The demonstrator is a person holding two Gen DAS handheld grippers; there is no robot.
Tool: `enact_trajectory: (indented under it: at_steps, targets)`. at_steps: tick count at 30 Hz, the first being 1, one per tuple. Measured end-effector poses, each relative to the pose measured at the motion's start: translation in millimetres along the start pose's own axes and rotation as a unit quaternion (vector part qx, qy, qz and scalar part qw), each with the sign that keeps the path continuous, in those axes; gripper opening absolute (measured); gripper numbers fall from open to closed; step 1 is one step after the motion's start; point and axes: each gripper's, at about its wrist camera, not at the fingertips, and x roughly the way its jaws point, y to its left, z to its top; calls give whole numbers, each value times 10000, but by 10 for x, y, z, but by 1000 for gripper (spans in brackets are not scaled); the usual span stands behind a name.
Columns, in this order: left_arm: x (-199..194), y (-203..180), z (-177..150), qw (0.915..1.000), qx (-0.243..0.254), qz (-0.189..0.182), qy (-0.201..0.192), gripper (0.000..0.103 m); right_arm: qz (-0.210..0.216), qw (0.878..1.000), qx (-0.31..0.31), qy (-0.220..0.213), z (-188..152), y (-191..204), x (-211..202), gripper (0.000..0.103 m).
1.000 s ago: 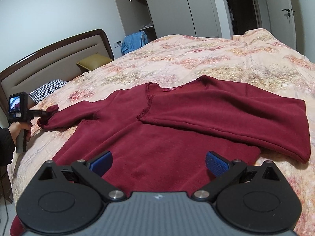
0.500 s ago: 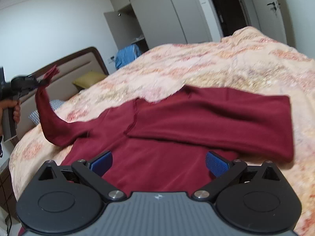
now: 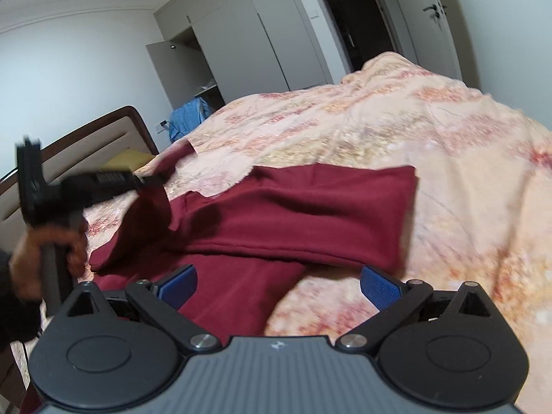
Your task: Fold small clothes
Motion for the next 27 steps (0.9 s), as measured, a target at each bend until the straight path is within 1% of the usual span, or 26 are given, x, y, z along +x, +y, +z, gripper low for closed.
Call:
enact_trajectory:
  at_steps: [1,2,3,4,5,6,9,10,12,13,14,15,17,19,22,24,25,26,27]
  targets:
    - [6,44,-64,9999,-12,-53,85,17,-3,10000,24,8,-8,-35,-10,103]
    - [13,60,-99,9998,-24,-112,160,25,-5,10000,35,10,-8,-55,-9,103]
    - [9,88,-113,9996,-26,-180,225,35,-7,10000,42,10,-6,-68,-5,103]
    - [-10,94,-127,9994,-22,-234,255,41,2,10000,43,9,-3,-67,10,103]
    - [-35,110,-137,9993,-11,-269,276,56,23,10000,39,12,0,-66,30,103]
    - [-98,122,-144,9993,-8,-265,267,67,51,10000,30,19,7,-62,54,103]
    - [-319,187,-88,9995,16,-221,229,81,136,9999,12,73,51,-3,190,103]
    - [-385,229,-62,9996,26,-154,225,83,190,9998,4,88,79,24,248,103]
    - [-524,337,-30,9997,55,58,211,92,323,9994,-47,122,143,110,379,103]
    - [-598,394,-16,9996,93,198,197,95,378,9992,-83,138,176,163,448,103]
    - [-669,463,-18,9991,155,360,182,100,426,9989,-122,157,210,223,519,102]
    - [-748,540,-30,9982,231,536,150,102,481,9985,-175,172,247,286,591,101]
    - [-893,717,-73,9951,411,896,102,102,549,9979,-301,176,323,415,737,101]
    - [-1007,925,-138,9901,497,1304,180,102,597,9973,-379,219,397,524,907,100]
    - [-1128,1272,-259,9828,493,1755,305,102,551,9967,-450,385,489,666,1189,92]
    - [-1165,1481,-346,9784,540,1960,379,102,418,9966,-540,453,542,745,1375,84]
    - [-1153,1569,-385,9759,574,2057,445,102,328,9965,-573,514,571,782,1475,76]
    - [-1131,1650,-413,9738,586,2136,518,102,257,9962,-598,585,595,816,1567,65]
    - [-1108,1721,-430,9727,564,2181,560,102,221,9955,-623,674,612,848,1648,48]
